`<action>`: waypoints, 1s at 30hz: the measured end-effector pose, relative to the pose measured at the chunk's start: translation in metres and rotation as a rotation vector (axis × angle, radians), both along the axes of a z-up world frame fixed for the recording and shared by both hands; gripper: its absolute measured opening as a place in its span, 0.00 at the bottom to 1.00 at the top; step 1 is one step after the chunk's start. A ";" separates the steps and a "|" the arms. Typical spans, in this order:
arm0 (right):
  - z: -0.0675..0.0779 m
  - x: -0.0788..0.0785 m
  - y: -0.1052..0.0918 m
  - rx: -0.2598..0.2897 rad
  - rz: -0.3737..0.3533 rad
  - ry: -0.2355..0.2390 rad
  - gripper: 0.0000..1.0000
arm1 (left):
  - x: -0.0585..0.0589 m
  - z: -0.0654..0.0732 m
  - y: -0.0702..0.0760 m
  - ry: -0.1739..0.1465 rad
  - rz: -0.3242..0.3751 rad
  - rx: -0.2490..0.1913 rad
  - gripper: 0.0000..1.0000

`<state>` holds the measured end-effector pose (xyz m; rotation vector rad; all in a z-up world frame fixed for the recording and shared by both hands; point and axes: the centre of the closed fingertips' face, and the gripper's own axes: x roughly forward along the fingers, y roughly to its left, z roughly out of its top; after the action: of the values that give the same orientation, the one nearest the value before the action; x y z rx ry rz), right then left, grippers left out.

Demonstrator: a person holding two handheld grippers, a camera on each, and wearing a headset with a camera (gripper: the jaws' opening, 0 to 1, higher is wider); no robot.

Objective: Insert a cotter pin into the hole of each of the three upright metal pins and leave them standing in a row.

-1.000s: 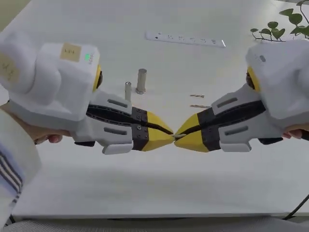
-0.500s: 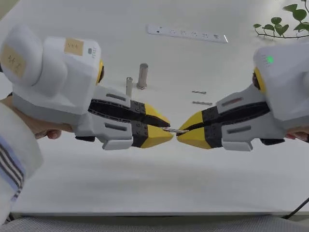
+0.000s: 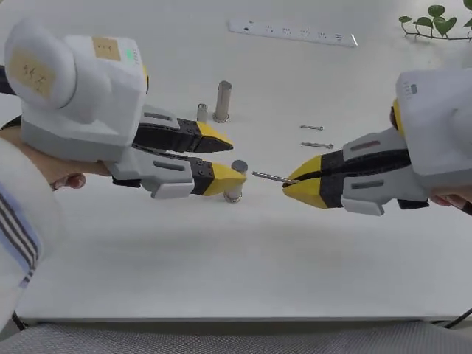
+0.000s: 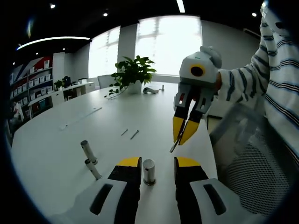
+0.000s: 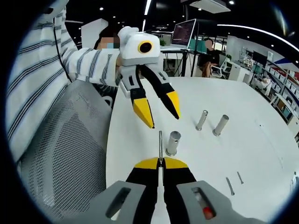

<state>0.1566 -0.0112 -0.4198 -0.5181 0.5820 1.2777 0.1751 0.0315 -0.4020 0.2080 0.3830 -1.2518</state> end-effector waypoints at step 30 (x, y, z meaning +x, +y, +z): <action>-0.028 0.023 0.000 -0.049 -0.013 0.023 0.00 | 0.018 -0.029 -0.011 0.045 -0.053 0.096 0.10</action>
<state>0.1794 -0.0115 -0.4478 -0.5401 0.6359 1.2604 0.1927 0.0207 -0.4315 0.2733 0.4799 -1.2931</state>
